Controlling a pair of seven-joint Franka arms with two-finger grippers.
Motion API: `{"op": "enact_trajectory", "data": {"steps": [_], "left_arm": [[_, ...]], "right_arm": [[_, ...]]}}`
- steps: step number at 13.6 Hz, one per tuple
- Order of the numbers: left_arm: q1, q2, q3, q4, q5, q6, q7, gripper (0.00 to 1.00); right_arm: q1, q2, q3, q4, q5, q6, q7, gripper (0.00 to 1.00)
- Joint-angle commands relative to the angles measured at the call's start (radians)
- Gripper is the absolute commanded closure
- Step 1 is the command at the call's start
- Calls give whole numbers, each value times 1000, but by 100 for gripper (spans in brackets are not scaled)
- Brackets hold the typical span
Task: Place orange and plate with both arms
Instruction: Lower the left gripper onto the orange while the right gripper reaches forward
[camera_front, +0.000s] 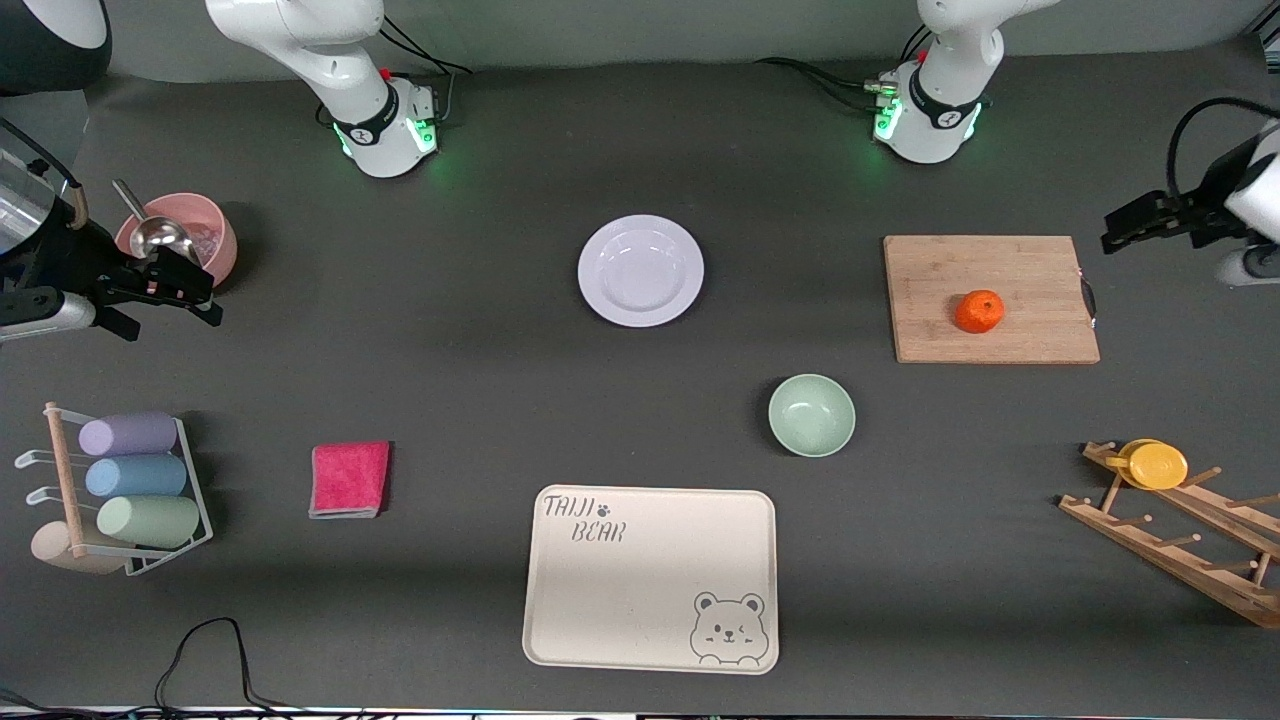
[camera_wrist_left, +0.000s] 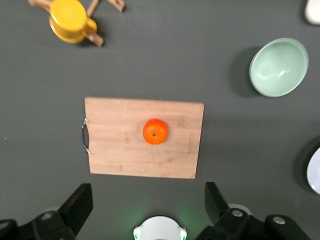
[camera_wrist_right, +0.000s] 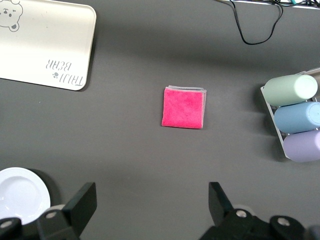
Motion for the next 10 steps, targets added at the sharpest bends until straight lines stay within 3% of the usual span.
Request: {"op": "enact_trajectory", "data": {"steps": [1, 5, 7, 10], "left_arm": [[-14, -49, 2, -257, 7, 194, 3, 0], [-17, -128, 2, -478, 7, 378, 3, 0], [-26, -163, 2, -627, 6, 576, 3, 0], [-26, -113, 4, -739, -2, 793, 3, 0]], "right_arm": [[5, -11, 2, -14, 24, 11, 24, 1], [-1, -6, -11, -43, 187, -3, 60, 1], [-2, -16, -32, -101, 291, -3, 74, 0], [2, -28, -109, -212, 564, -8, 74, 0]]}}
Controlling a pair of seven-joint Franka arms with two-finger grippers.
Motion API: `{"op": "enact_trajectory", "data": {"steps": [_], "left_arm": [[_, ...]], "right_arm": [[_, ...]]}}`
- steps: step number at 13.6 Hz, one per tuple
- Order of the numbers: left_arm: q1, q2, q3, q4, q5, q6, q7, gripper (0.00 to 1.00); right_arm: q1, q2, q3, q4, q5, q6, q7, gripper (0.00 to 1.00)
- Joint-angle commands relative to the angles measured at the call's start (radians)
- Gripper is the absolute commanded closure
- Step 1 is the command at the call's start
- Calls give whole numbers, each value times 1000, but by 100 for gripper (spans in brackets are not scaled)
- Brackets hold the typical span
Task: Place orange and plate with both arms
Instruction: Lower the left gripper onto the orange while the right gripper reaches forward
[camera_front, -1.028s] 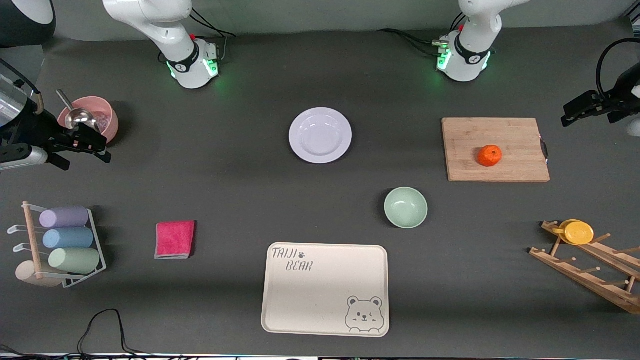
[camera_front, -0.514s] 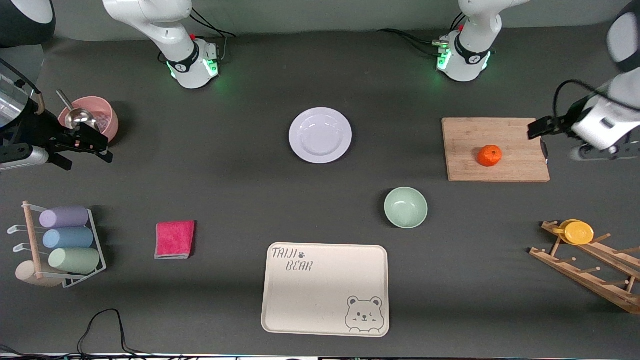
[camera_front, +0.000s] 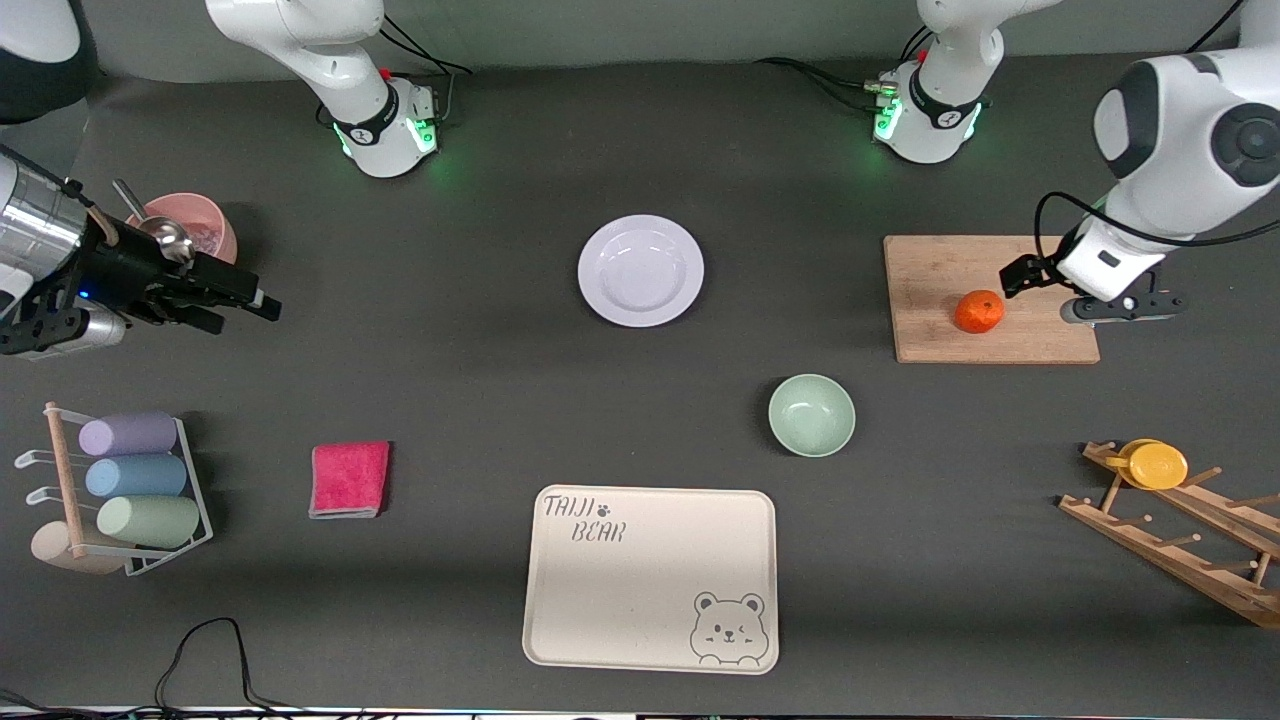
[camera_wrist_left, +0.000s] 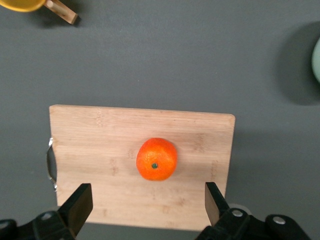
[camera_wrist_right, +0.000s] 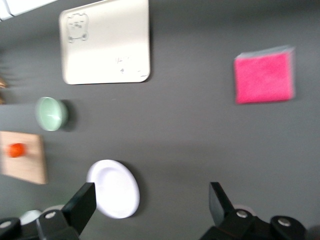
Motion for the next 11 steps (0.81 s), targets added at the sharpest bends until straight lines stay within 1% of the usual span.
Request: {"op": "enact_trajectory", "data": {"steps": [1, 2, 5, 7, 8, 10, 11], "left_arm": [[-14, 6, 7, -161, -4, 240, 1, 0], [-13, 35, 7, -204, -4, 325, 1, 0], [-8, 120, 7, -270, -5, 472, 0, 0], [-7, 177, 7, -321, -5, 611, -8, 0], [-5, 199, 7, -327, -4, 635, -9, 0], [-5, 219, 8, -326, -5, 639, -15, 0], [-5, 230, 8, -326, -5, 651, -15, 0]], "right_arm": [[3, -40, -61, -125, 200, -3, 12, 0], [3, -46, -70, -155, 251, -3, 1, 0], [15, -40, -67, -212, 347, 0, -5, 0], [24, -22, -67, -223, 383, 0, -39, 0], [23, -2, -67, -223, 424, -2, -57, 0], [24, 41, -67, -223, 487, -2, -91, 0], [23, 72, -67, -223, 551, -3, -135, 0]]}}
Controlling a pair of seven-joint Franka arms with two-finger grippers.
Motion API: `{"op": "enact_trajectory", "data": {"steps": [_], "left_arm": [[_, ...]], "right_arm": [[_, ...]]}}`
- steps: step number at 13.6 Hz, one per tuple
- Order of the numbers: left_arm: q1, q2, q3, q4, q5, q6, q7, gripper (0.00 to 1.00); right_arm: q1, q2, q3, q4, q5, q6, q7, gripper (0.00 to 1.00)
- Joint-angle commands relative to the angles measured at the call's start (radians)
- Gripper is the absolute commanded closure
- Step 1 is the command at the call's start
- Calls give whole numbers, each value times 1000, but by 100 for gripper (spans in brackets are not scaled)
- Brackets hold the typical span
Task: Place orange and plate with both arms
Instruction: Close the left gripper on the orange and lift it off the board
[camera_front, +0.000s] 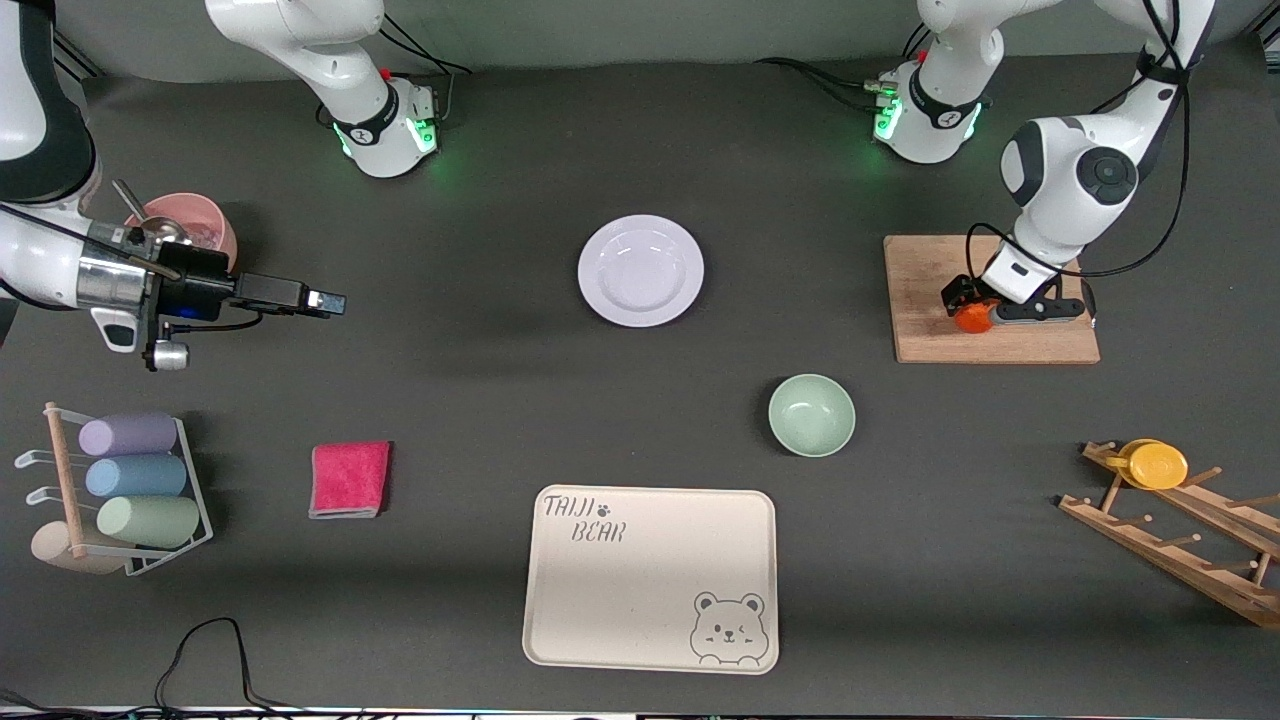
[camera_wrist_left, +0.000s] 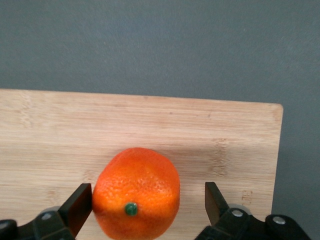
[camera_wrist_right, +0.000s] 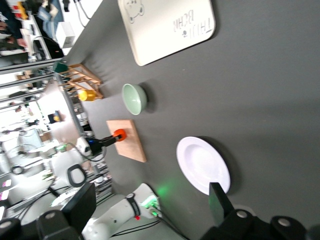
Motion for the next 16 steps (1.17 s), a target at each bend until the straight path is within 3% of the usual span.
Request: {"op": "enact_trajectory", "data": {"steps": [1, 2, 3, 5, 7, 9, 11, 14, 16], "left_arm": [[-5, 19, 2, -12, -3, 46, -16, 1], [-4, 30, 2, -12, -3, 57, -16, 2], [-5, 30, 2, -12, -3, 56, -16, 10], [-8, 24, 2, -12, -3, 41, -17, 47], [-8, 17, 2, -2, -3, 9, -13, 100], [-11, -24, 1, 29, -3, -103, -13, 100], [-25, -116, -13, 89, -3, -310, -19, 100], [-188, -197, -22, 327, -64, -756, -202, 100], [-265, -219, -27, 408, -95, -841, -299, 100]], "right_arm": [[0, 77, -5, -1, 159, -7, -121, 0], [1, 98, -4, -4, 193, -6, -132, 0], [9, 113, -2, -15, 260, -4, -158, 0], [15, 173, -4, -41, 339, -24, -294, 0], [12, 190, -4, -61, 345, -32, -331, 0], [6, 221, -8, -67, 354, -82, -363, 0], [3, 247, -18, -98, 400, -92, -437, 0], [6, 272, -32, -129, 403, -87, -544, 0], [7, 270, -30, -188, 418, -81, -575, 0]]}}
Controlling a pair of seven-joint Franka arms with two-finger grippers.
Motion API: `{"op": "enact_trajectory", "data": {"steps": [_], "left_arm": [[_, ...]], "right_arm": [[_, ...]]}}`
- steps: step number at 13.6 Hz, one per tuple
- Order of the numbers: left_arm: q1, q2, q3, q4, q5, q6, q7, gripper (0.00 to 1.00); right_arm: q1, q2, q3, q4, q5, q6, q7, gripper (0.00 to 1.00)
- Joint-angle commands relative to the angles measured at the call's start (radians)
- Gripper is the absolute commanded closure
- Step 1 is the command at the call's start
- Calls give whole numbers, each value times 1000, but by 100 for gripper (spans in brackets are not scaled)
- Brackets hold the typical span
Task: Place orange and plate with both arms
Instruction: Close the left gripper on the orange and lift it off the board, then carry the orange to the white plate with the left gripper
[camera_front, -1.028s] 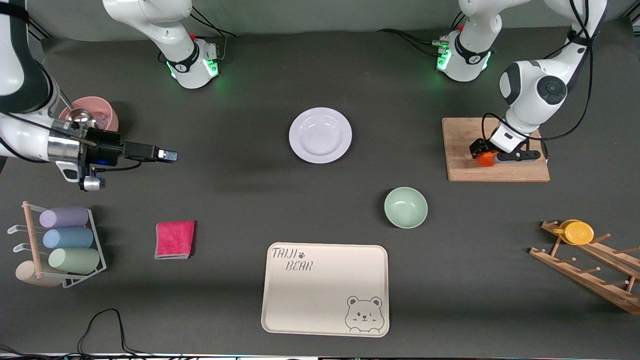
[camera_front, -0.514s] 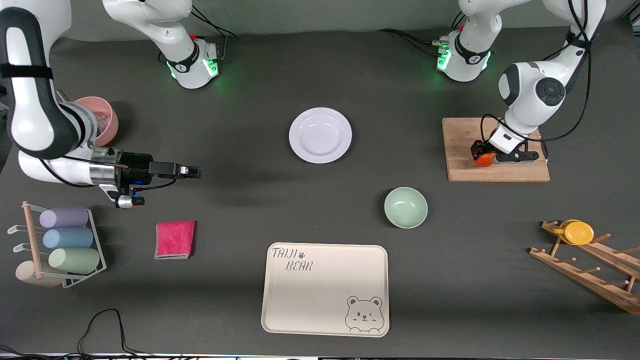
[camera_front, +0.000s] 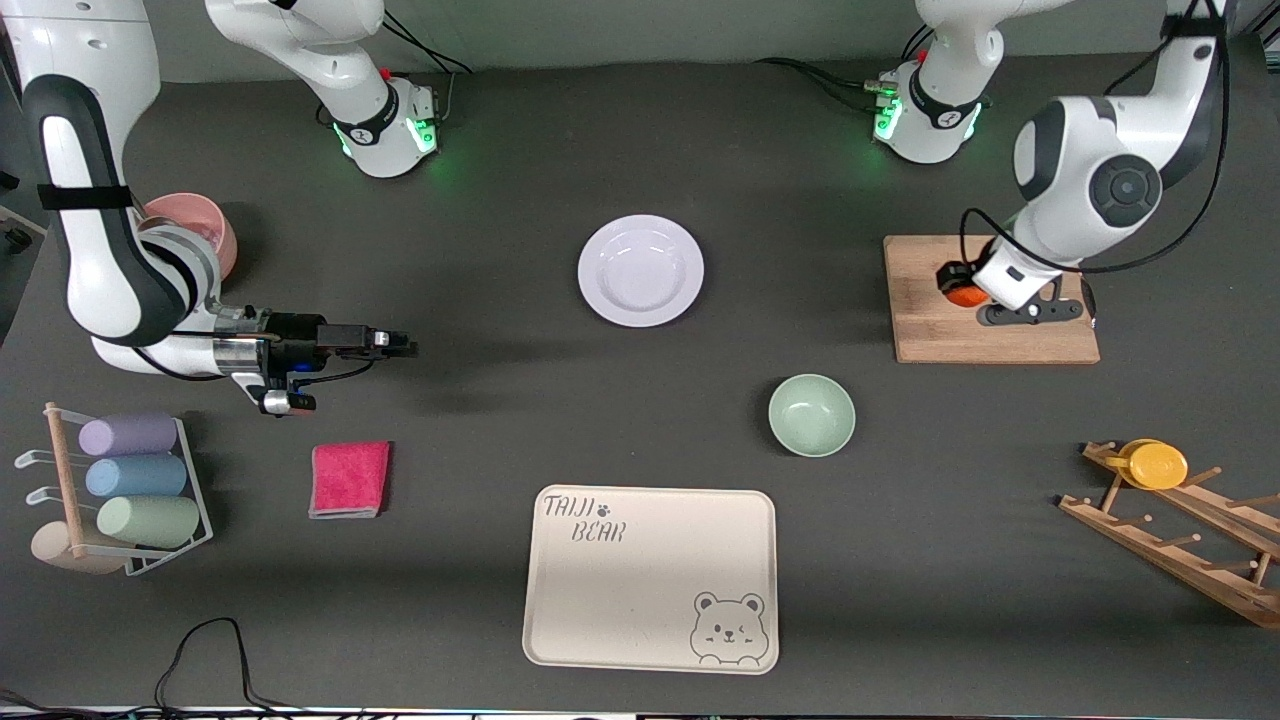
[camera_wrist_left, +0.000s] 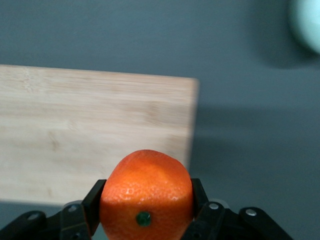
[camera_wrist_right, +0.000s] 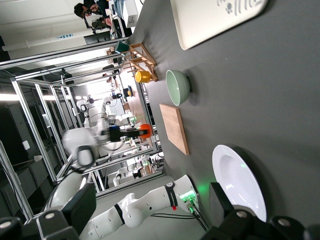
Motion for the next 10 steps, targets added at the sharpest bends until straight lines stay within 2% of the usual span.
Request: {"op": "enact_trajectory", "data": {"steps": [1, 4, 7, 8, 10], "left_arm": [[-134, -38, 5, 87, -72, -92, -160, 100], [-326, -7, -25, 191, -115, -85, -466, 100], [-444, 149, -133, 345, -101, -51, -869, 100], [-481, 205, -173, 368, -75, 4, -1014, 100], [-567, 296, -191, 371, 50, 128, -1223, 100]], "right_arm": [[9, -9, -5, -93, 69, -5, -119, 0], [12, -11, -5, -197, 135, 5, -229, 0], [14, -14, -3, -255, 138, 46, -316, 0], [21, -21, -5, -275, 143, 64, -320, 0], [58, -20, -5, -298, 181, 101, -372, 0]]}}
